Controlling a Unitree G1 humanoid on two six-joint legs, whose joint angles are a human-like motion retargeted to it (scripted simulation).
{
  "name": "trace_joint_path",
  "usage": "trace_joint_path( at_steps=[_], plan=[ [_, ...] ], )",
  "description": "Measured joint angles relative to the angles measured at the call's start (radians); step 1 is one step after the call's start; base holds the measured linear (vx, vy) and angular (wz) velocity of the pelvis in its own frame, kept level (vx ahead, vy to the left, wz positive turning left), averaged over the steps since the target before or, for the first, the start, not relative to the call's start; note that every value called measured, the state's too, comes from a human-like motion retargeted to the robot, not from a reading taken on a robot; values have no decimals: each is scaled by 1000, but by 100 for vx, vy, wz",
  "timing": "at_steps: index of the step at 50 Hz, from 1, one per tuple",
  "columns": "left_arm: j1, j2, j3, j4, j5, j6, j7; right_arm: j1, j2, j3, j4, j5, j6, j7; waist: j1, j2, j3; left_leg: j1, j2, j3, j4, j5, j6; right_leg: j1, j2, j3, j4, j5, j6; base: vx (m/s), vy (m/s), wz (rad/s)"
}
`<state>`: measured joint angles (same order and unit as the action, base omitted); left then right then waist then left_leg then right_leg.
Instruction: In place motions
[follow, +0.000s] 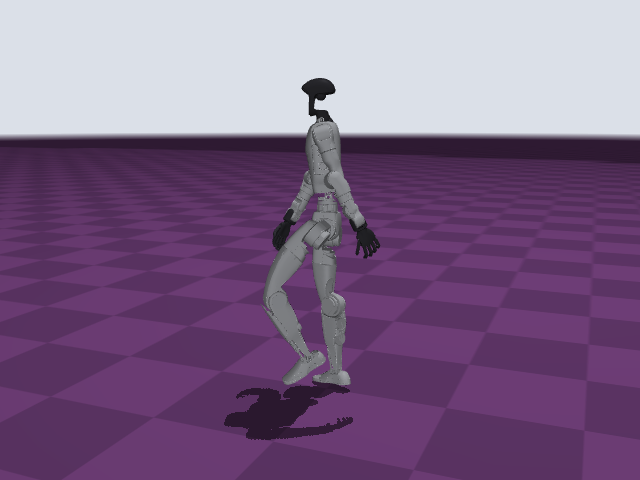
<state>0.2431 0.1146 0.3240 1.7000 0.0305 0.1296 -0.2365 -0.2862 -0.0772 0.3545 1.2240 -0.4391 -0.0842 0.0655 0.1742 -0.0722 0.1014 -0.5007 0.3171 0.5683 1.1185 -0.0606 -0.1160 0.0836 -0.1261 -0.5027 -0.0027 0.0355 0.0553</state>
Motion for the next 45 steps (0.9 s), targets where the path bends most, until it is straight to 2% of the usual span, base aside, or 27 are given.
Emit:
trace_joint_path(
  at_steps=[2,5,8,10,12,13,15,16,17,20,21,25,28,30,32,33,35,37,38,40,42,45],
  plan=[
    [13,0,3,0,-53,-14,31,3,22,23,4,38,-22,-38,-38,-6,-5,27,-12,-8,-12,-18,-16,3,-7,-4,3,-3,3,0,8,27],
    [-7,-6,1,-4,-36,-48,87,38,16,19,16,22,-38,-31,-93,1,-27,117,-79,-20,-145,-24,-28,8,-6,-17,4,-15,19,2,11,46],
    [-42,-16,-33,-21,-13,-43,104,149,-16,-45,86,-66,-17,-55,-112,2,-76,283,-198,-28,-459,-31,-41,13,-17,-29,34,-31,43,31,15,29],
    [-64,-21,-63,-49,-17,-50,99,236,-40,-102,172,-78,4,-93,-94,-7,-113,393,-293,-55,-685,-241,-71,5,-23,-45,77,-39,56,33,6,-1],
    [-110,-37,-89,-102,-39,-62,80,287,-73,-174,287,-77,34,-110,-134,8,-120,489,-305,27,-853,-362,-19,-23,-26,-93,180,10,61,6,16,42],
    [-147,-49,-93,-135,-53,-68,61,297,-98,-201,334,-72,54,-103,-164,25,-115,493,-305,15,-906,-382,10,-52,-24,-126,250,85,54,-16,19,6],
    [-234,-61,-95,-208,-63,-74,14,307,-155,-241,402,-43,88,-92,-190,68,-91,466,-263,-2,-930,-396,20,-169,-21,-105,437,247,14,-25,16,-44],
    [-270,-60,-110,-255,-55,-75,-9,317,-182,-264,430,-15,91,-100,-217,70,-73,453,-257,-15,-928,-397,29,-246,-3,-15,520,261,6,-25,9,0],
    [-307,-54,-129,-302,-45,-77,-33,328,-206,-287,455,13,95,-108,-242,74,-52,446,-250,-21,-929,-399,39,-306,11,43,595,264,5,-27,4,61],
    [-402,-13,-193,-453,13,-93,-132,368,-255,-355,476,82,137,-124,-315,100,23,443,-229,-69,-945,-394,77,-372,41,38,734,212,44,-31,1,81],
    [-408,-4,-201,-499,38,-105,-153,387,-264,-371,476,93,160,-136,-322,99,26,445,-226,-54,-954,-391,83,-391,58,53,756,201,47,-14,0,39],
    [-382,23,-266,-594,106,-158,-129,492,-276,-413,476,161,200,-190,-304,93,-21,448,-236,-49,-976,-390,84,-378,81,71,712,196,45,18,-4,-9],
    [-319,22,-312,-581,133,-157,-80,521,-252,-408,476,210,202,-209,-251,61,-58,461,-277,-30,-974,-389,62,-277,83,86,512,198,34,20,-5,-25],
    [-264,5,-316,-543,141,-144,-55,501,-223,-390,476,208,193,-206,-226,33,-74,470,-314,-17,-959,-381,39,-194,70,93,343,195,40,11,-3,-18],
    [-199,-15,-289,-472,136,-131,-32,448,-187,-341,476,192,174,-179,-217,13,-79,473,-336,-14,-898,-349,3,-100,46,64,191,75,69,12,-2,-25],
    [-168,-26,-260,-426,136,-128,-27,413,-171,-305,476,184,160,-161,-206,10,-84,465,-323,20,-841,-309,-24,-59,34,29,144,0,63,11,3,-53],
    [-131,-37,-185,-318,147,-116,-34,312,-132,-233,476,169,120,-112,-193,-6,-92,382,-240,90,-597,-141,-105,-25,-1,-62,51,-12,33,-4,0,-49],
    [-128,-24,-152,-207,142,-85,-26,228,-91,-210,373,166,89,-50,-147,0,-49,236,-110,93,-304,31,-102,-23,13,-8,21,-2,36,-28,-17,-11],
    [-125,-15,-143,-148,122,-73,-7,200,-70,-199,295,171,75,-26,-128,12,-25,135,-92,-2,-196,65,-94,-24,33,40,9,10,27,-29,-22,-9],
    [-103,7,-112,-50,72,-61,10,136,-38,-154,148,187,49,22,-85,10,11,35,-33,-49,-15,24,-82,-12,21,-40,-7,37,18,-22,-16,-60],
    [-63,22,-89,0,45,-28,-9,87,-11,-139,27,163,20,48,-17,3,22,-3,50,-9,89,-14,-63,-16,34,21,-7,33,-2,-8,-2,-114],
    [34,16,-51,0,40,18,28,62,15,-87,-91,157,-35,21,-19,-18,-7,-62,16,-68,148,-53,-78,-28,5,47,11,33,-4,16,6,-14]
  ],
)
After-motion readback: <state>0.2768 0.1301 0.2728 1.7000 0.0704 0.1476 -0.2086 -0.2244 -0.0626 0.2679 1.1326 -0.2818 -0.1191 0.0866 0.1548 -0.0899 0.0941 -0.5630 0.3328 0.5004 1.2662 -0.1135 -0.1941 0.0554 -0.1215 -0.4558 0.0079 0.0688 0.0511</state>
